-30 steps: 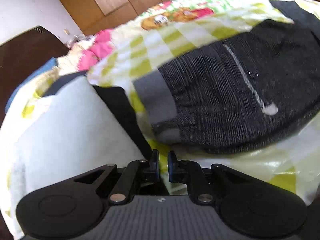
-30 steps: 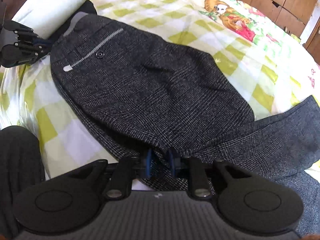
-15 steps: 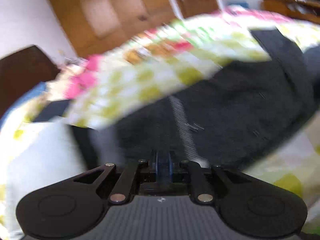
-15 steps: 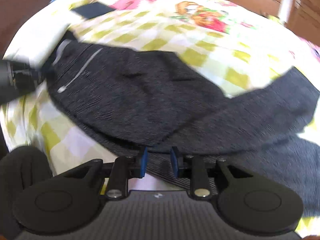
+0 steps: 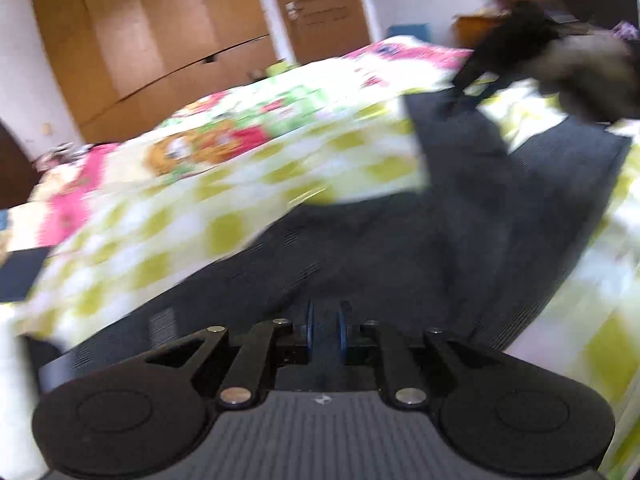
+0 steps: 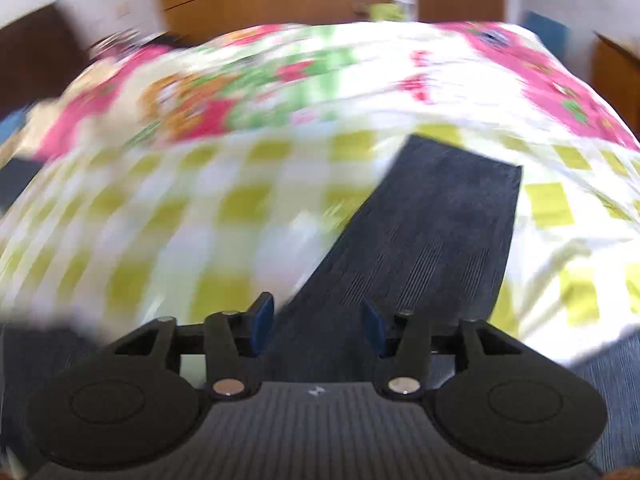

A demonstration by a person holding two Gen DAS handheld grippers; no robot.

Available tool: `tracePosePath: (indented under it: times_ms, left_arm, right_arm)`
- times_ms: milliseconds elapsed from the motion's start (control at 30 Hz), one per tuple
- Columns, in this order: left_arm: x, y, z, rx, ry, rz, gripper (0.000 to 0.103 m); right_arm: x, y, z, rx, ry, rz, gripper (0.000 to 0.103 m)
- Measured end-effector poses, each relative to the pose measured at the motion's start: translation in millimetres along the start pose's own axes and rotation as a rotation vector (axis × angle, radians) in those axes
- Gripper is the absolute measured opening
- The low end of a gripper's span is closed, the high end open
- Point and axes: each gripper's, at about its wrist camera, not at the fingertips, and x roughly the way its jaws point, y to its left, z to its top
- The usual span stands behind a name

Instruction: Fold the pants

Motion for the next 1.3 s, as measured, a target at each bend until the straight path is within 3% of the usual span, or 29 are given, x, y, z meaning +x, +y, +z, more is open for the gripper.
tracePosePath:
  times_ms: [100,200,333,400,433,467,567,700,833,967,1033,1167,1300]
  left_arm:
    - [27,-23,14,-0.045,-0.009,-0.099,0.03]
    - [61,-34,21,-0.082,0.04,-0.148,0.03]
    - [72,-42,20,-0.098,0.066,-0.161,0.03]
    - [70,-45,20,-0.076,0.056,-0.149,0.03]
    - [69,-47,20,-0.062,0.052,-0.141,0.03]
    - [69,-49,19,-0.049,0.05,-0.13,0.03]
    - [70,-49,23,-0.043,0.059,-0.118,0.03]
    - [61,-62,29,0.022,0.046,-0.079,0.03]
    - [44,-84,38,0.081,0.025,-0.094,0.03]
    - [30,-118,45,0.164,-0.015,-0.146,0.03]
    - [32,-134,47,0.199,-0.003,-0.168,0.03]
    - [39,-161,48,0.268,0.032,-0.202,0.03]
    - [45,-174,48,0.328,0.059,-0.188,0.03]
  right_arm:
    - [49,-18,38,0.103,0.005,-0.069,0.053]
    - [94,-29,60,0.184,0.022,-0.13,0.055]
    - [135,-27,67,0.129,0.047,-0.247,0.06]
    - [139,-30,65,0.095,0.032,-0.28,0.039]
    - [136,-36,65,0.115,0.033,-0.267,0.019]
    - [132,-45,66,0.156,0.032,-0.232,0.01]
    - [93,-68,62,0.226,-0.009,-0.147,0.008]
    - [6,-107,48,0.291,-0.134,-0.019,0.007]
    - [-88,-162,8,0.393,-0.269,0.07,0.007]
    - [-156,-221,-63,0.524,-0.339,0.079,0.008]
    - [-165,-248,-107,0.618,-0.325,0.065,0.008]
    - [-142,-285,-181,0.808,-0.263,0.072,0.011]
    - [-124,-305,-211,0.944,-0.288,0.158,0.015]
